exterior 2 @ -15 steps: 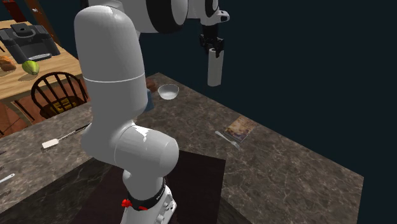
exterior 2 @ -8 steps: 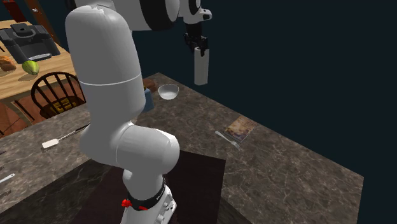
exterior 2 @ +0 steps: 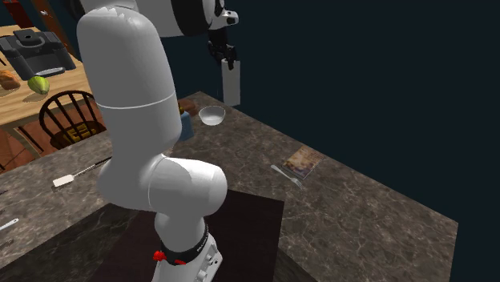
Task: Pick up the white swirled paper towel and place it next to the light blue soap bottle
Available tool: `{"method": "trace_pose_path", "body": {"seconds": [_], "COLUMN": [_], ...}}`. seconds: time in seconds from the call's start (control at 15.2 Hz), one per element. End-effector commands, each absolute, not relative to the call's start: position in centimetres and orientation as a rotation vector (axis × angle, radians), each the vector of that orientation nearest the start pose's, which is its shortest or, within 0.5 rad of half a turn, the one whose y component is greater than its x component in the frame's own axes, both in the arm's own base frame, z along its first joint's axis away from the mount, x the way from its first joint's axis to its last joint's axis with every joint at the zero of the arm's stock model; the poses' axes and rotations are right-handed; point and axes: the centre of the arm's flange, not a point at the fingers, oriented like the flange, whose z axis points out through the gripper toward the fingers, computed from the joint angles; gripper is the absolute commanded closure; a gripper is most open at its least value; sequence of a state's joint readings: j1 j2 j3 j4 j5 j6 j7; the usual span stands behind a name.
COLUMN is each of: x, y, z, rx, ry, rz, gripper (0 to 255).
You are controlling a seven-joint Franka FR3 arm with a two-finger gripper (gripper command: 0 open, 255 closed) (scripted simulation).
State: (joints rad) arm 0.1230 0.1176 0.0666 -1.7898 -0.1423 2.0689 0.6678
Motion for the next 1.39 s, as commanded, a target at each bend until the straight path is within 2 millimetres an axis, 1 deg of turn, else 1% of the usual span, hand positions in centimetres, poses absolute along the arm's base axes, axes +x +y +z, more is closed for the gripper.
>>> {"method": "trace_pose_path", "body": {"seconds": [0.0, 1.12, 1.32], "x": [60.0, 56.8, 56.8], "y": [13.4, 35.7, 35.7], "z": [49.8, 49.8, 48.3], "rx": [-3.099, -3.099, -3.099], "ry": [0.666, 0.666, 0.666], "rz": [-0.315, -0.315, -0.315], "gripper": [255, 255, 255]}}
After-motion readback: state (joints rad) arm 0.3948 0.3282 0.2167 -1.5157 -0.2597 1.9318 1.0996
